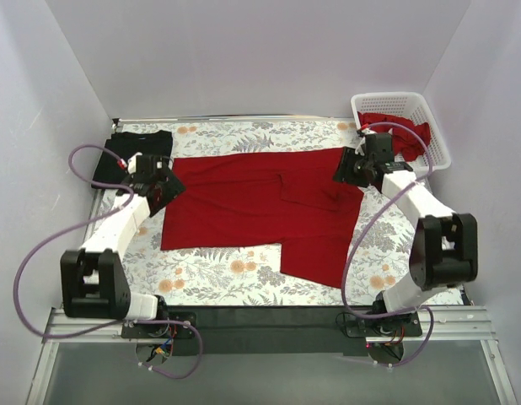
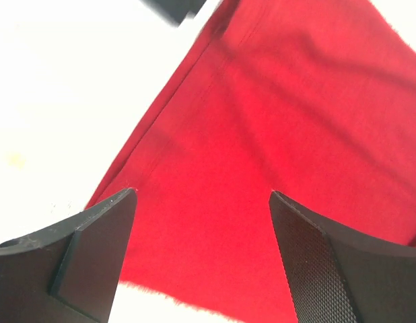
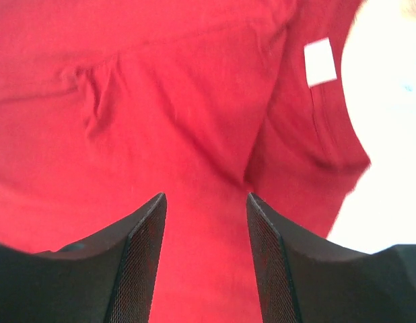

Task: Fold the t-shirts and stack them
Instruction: Fold the tshirt

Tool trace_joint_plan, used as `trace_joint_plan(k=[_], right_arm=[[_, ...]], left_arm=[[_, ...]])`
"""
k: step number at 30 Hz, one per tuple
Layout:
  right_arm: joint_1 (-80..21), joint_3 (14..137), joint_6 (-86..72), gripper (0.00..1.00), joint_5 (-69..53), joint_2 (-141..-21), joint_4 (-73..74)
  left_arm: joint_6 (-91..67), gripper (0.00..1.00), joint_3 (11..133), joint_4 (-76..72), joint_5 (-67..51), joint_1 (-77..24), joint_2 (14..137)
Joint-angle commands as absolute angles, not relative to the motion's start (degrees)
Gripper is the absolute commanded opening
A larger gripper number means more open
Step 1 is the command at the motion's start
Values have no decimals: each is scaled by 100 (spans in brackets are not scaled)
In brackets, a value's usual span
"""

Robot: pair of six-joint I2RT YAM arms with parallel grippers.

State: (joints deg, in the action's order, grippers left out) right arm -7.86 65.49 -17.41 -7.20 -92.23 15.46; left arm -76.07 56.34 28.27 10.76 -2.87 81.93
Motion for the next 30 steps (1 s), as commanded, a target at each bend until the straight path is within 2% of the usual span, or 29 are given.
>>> trace_joint_plan(k=[1, 6, 10, 16, 21, 26, 27, 28, 30], right_arm=[[-756, 6110, -1749, 50, -624, -8545, 2125], [-756, 5126, -1635, 50, -519, -7333, 2539], [-756, 4475, -1565, 49, -422, -6690, 2672], [-756, 4052, -1547, 49, -334, -6442, 2681], [-756, 3947, -1626, 49, -247, -6697, 2672], [-747, 3902, -1722, 48, -26, -6969, 2619], [-747, 3894, -1723, 48, -26, -7013, 2593], [-747, 3885, -1749, 47, -26, -7109, 2532], [-747, 3911, -1758, 46, -87, -7233, 2505]], left_arm=[[-7664, 73, 5002, 3480, 1239, -334, 7490], [-7865, 70, 4071, 3744, 1475, -343, 6891], [-8120, 63, 3867, 3727, 1679, -343, 7145], [-8262, 57, 3832, 3411, 1758, -343, 7488], [-8201, 53, 3639, 3112, 1705, -343, 7795], [-8042, 31, 3761, 3076, 1758, -351, 8165], [-8025, 31, 3770, 3076, 1758, -352, 8182], [-8016, 23, 3771, 3076, 1732, -352, 8200], [-7989, 16, 3771, 3068, 1662, -352, 8174]])
